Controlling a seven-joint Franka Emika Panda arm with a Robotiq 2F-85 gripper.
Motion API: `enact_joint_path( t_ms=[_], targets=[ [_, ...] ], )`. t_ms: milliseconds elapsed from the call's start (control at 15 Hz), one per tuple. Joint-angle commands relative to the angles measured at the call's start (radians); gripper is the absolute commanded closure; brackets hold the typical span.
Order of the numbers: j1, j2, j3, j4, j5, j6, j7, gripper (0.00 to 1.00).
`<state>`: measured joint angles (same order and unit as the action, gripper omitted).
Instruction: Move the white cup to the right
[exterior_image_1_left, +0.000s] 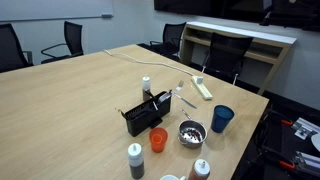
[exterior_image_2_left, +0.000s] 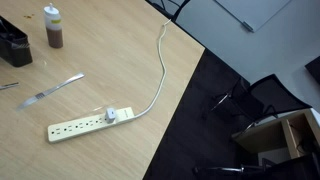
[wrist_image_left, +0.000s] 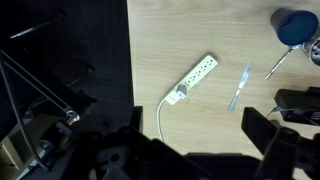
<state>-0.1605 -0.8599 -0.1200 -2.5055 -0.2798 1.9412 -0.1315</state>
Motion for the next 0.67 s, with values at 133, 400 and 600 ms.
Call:
enact_joint_path(
  t_ms=[133,400,600],
  targets=[
    [0.041,0.005,0.017,-0.018,0.012,-0.009,-0.001,0.00],
    [0.172,-0.006,0.082,-0.115,0.076,-0.014,-0.024,0.00],
    [0.260,-0.008,0.147,-0.180,0.104,0.022,-0.019,0.00]
  ],
)
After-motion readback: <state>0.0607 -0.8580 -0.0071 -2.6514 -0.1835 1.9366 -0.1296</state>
